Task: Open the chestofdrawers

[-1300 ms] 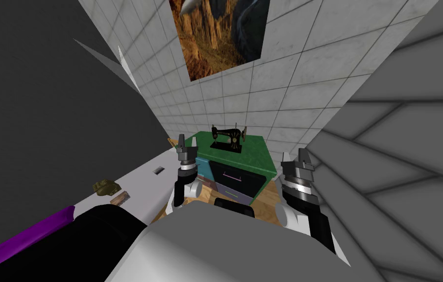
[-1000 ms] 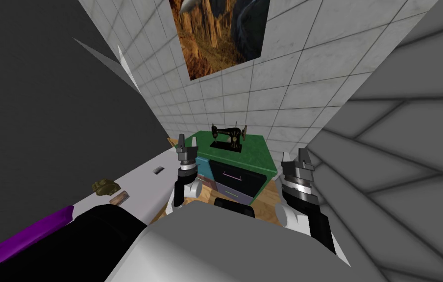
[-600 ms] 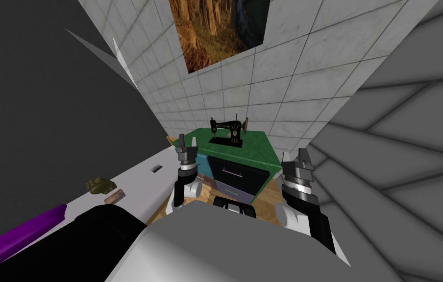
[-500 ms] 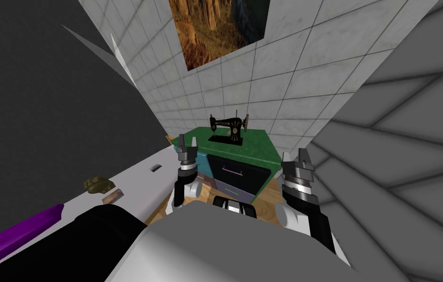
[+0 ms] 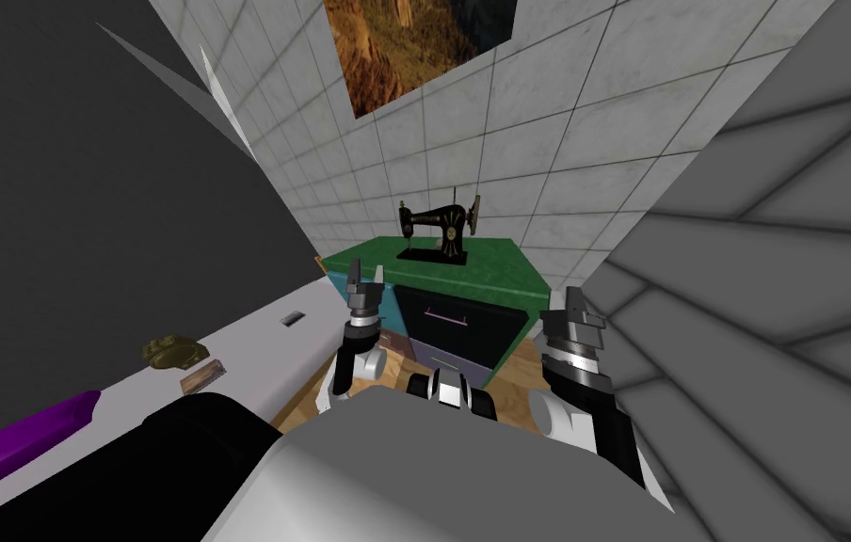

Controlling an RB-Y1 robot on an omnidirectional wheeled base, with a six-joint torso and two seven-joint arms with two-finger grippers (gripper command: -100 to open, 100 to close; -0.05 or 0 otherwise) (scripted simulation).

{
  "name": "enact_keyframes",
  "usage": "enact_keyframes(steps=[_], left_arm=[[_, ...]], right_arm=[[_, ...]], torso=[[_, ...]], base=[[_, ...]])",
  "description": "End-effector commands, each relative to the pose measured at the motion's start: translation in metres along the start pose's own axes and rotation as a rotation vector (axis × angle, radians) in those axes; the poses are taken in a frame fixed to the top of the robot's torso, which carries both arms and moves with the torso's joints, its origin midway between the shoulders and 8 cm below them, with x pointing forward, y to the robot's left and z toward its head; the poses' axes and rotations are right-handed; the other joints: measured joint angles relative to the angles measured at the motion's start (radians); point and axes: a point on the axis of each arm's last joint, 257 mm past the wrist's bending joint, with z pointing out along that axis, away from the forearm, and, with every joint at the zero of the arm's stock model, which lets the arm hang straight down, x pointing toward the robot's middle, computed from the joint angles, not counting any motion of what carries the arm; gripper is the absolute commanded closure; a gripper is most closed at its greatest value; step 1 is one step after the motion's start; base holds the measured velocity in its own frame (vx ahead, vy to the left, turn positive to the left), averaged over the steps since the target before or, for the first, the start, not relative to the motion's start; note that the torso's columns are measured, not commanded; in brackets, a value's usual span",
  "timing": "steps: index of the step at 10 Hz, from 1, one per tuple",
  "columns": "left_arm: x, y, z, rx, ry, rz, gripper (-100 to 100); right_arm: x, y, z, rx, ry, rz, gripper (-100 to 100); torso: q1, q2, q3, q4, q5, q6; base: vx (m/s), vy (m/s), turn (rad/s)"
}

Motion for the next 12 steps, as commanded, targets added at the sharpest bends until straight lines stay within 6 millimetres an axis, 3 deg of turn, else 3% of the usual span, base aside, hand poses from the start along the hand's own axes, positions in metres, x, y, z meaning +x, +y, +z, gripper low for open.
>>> enact_keyframes(steps=[1,3,8,12], left_arm=[[0.009,0.019,-0.006,-0.044,0.061,0.013,-100],[0.016,0.044,-0.014,-0.102,0.102,0.022,-100],[0.022,0.088,-0.029,-0.2,0.122,0.024,-100],[0.027,0.137,-0.051,-0.316,0.112,0.011,-100]], right_arm=[[0.0,0.0,0.0,0.0,0.0,0.0,0],[0.0,0.0,0.0,0.0,0.0,0.0,0],[0.0,0.0,0.0,0.0,0.0,0.0,0],[0.0,0.0,0.0,0.0,0.0,0.0,0]], torso=[[0.0,0.001,-0.001,0.001,0.0,0.0],[0.0,0.001,-0.001,0.001,0.0,0.0],[0.0,0.0,-0.001,0.001,0.0,0.0],[0.0,0.001,-0.001,0.001,0.0,0.0]], base=[[-0.025,-0.011,-0.023],[-0.03,-0.01,-0.035],[-0.038,-0.014,-0.032],[-0.043,-0.014,-0.044]])
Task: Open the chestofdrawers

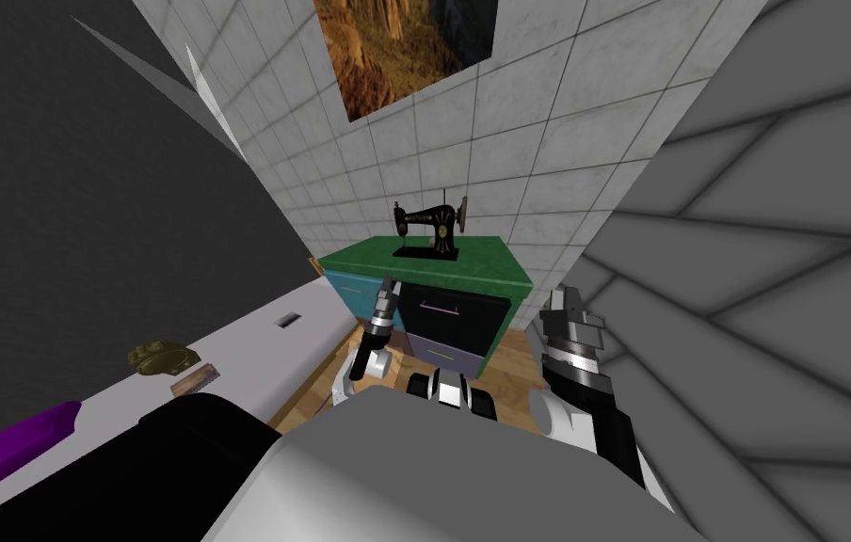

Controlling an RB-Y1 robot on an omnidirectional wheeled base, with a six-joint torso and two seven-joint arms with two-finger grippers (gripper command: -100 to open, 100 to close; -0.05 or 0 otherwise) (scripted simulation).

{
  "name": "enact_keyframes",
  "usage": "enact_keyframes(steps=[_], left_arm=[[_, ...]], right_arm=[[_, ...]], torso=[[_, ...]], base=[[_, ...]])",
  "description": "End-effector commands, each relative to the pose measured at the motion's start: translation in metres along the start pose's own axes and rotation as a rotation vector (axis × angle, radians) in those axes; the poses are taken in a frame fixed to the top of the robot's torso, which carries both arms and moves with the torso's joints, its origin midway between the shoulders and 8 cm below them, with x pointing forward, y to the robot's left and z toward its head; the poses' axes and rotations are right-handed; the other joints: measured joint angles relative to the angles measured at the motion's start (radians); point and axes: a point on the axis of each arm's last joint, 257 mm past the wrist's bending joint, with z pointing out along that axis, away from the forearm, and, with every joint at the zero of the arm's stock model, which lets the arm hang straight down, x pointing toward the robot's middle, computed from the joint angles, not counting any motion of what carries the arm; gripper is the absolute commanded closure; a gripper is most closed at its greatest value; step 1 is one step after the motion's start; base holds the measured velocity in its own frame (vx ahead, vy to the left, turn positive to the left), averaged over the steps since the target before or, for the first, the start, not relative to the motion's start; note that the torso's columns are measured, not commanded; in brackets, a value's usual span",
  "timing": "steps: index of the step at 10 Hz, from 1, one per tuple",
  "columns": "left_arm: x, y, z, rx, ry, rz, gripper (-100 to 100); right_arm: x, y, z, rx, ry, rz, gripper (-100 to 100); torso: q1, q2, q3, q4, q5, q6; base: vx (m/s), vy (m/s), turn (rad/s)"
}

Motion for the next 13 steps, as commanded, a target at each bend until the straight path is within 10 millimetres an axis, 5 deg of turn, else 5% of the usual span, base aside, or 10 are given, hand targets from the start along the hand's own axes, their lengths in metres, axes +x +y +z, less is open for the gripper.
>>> enact_keyframes(steps=[1,13], left_arm=[[0.004,0.027,-0.005,-0.066,-0.004,-0.013,-100],[0.032,0.137,-0.04,-0.319,0.039,-0.028,-100]], right_arm=[[0.0,0.0,0.0,0.0,0.0,0.0,0],[0.0,0.0,0.0,0.0,0.0,0.0,0]], torso=[[0.0,0.0,0.0,0.0,0.0,0.0],[-0.001,0.001,0.0,0.0,0.0,0.0]], base=[[-0.04,-0.014,-0.03],[-0.032,-0.015,-0.031]])
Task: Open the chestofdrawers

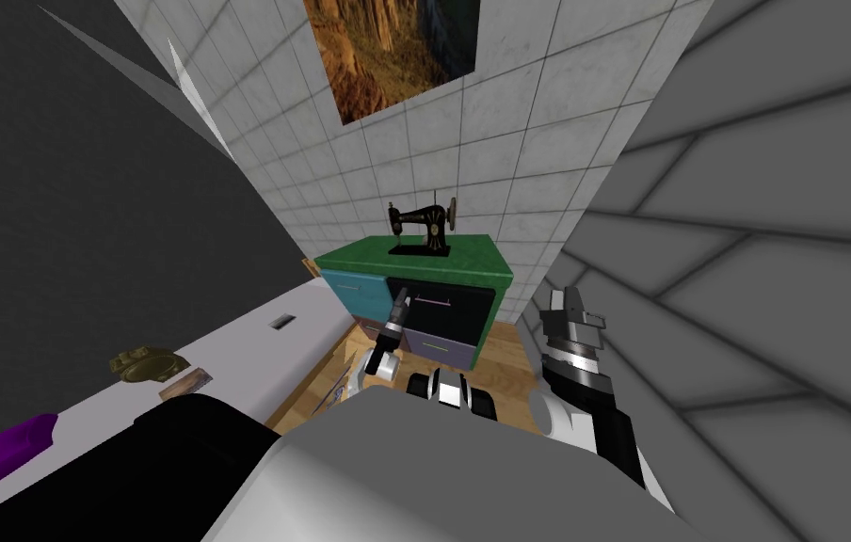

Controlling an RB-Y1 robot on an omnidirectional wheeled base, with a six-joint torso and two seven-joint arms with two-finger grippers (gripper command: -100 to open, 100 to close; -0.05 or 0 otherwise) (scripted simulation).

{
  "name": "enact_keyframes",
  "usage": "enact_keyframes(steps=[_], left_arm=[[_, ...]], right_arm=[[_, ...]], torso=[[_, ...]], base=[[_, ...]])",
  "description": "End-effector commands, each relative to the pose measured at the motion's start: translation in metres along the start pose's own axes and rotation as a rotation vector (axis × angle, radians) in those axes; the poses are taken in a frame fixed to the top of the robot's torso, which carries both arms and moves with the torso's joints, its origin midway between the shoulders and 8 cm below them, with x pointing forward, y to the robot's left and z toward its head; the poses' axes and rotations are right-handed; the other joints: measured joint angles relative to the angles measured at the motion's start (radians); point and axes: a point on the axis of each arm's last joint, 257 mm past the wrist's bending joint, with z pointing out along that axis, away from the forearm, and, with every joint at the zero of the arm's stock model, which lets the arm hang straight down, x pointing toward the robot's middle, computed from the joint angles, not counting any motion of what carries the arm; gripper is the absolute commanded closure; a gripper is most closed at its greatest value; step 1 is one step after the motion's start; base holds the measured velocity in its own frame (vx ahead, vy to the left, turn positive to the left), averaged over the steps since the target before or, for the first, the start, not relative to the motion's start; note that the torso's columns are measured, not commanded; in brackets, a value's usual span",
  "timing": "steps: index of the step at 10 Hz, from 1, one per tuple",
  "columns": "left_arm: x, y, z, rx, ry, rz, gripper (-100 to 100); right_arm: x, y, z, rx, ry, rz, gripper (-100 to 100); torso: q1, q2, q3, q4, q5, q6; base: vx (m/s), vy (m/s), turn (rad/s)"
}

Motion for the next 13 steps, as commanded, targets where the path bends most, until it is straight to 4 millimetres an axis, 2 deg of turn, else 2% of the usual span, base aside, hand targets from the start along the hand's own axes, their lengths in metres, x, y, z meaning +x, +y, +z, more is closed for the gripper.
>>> enact_keyframes(steps=[1,4,6,8,9,10,11,13], left_arm=[[0.008,0.028,-0.004,-0.063,0.004,-0.012,-100],[0.024,0.062,-0.008,-0.142,-0.001,-0.05,-100],[0.02,0.05,-0.005,-0.126,-0.001,-0.04,-100],[0.02,0.049,-0.004,-0.124,-0.001,-0.04,-100],[0.022,0.055,-0.007,-0.126,0.001,-0.041,100],[0.021,0.053,-0.005,-0.128,0.0,-0.041,100],[0.018,0.049,-0.005,-0.118,0.018,-0.019,-100],[0.021,0.044,-0.004,-0.128,0.024,-0.03,-100]], right_arm=[[0.0,0.0,0.0,0.0,0.0,0.0,0],[0.0,0.0,0.0,0.0,0.0,0.0,0],[0.0,0.0,0.0,0.0,0.0,0.0,0],[0.0,0.0,0.0,0.0,0.0,0.0,0],[0.0,0.0,0.0,0.0,0.0,0.0,0],[0.0,0.0,0.0,0.0,0.0,0.0,0],[0.0,0.0,0.0,0.0,0.0,0.0,0],[0.0,0.0,0.0,0.0,0.0,0.0,0]], torso=[[0.0,0.0,0.0,0.0,0.0,0.0],[0.001,-0.001,0.0,0.0,0.0,0.0],[0.001,-0.002,-0.001,0.0,0.0,0.0],[0.001,-0.006,-0.004,-0.002,0.0,0.0],[0.001,-0.002,-0.001,-0.001,0.0,0.0],[0.001,0.005,0.003,0.001,0.0,0.0],[0.002,-0.001,0.001,-0.002,0.001,0.001],[-0.002,-0.004,-0.003,-0.001,0.0,0.0]], base=[[-0.039,-0.016,-0.027],[-0.048,-0.017,-0.041],[0.009,-0.01,-0.011],[0.072,-0.004,-0.009],[-0.047,0.001,0.021],[-0.031,0.001,0.015],[-0.018,-0.013,-0.005],[-0.03,-0.081,-0.013]])
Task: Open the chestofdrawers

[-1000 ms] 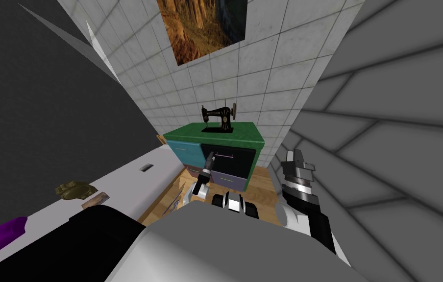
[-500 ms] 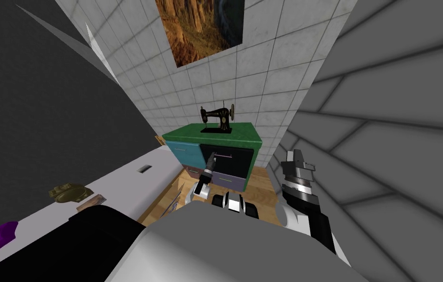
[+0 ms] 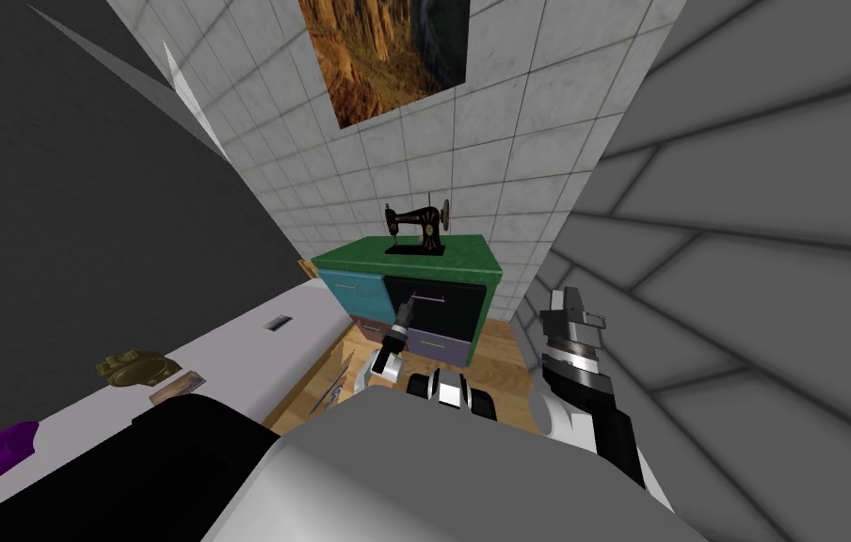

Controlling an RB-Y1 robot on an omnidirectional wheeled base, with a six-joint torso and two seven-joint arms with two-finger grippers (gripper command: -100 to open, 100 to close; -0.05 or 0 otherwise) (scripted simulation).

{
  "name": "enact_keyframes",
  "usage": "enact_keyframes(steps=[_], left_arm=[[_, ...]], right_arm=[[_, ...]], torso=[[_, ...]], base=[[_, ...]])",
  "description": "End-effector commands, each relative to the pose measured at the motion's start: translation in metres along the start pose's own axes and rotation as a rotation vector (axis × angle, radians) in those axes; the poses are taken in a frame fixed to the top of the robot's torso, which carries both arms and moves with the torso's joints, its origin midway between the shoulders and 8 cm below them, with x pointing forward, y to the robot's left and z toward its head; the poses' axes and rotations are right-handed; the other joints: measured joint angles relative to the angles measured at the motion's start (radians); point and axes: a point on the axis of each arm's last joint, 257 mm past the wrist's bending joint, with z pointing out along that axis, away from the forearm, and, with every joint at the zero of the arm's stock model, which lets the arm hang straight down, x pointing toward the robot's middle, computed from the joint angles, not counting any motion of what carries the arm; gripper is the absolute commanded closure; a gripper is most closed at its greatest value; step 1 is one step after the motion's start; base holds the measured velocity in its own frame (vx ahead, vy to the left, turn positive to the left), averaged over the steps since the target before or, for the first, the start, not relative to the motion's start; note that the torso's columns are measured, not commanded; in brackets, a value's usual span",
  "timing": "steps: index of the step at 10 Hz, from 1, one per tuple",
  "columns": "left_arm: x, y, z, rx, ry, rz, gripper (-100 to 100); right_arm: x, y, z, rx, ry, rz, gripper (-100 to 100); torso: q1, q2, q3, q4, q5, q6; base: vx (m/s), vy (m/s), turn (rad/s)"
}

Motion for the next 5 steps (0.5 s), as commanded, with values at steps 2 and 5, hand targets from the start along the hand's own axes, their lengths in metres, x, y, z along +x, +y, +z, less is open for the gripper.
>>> enact_keyframes(steps=[2,5], left_arm=[[0.0076,-0.0029,0.0029,-0.015,-0.016,-0.05,-100],[0.0046,-0.0117,0.0041,-0.015,-0.014,-0.038,-100]], right_arm=[[0.0,0.0,0.0,0.0,0.0,0.0,0],[-0.0001,0.0,0.0,0.0,0.0,0.0,0]], torso=[[0.001,0.003,0.002,0.001,0.0,0.0],[0.005,0.0,0.0,0.001,0.001,0.0]], base=[[-0.03,-0.073,-0.005],[0.043,-0.018,-0.009]])
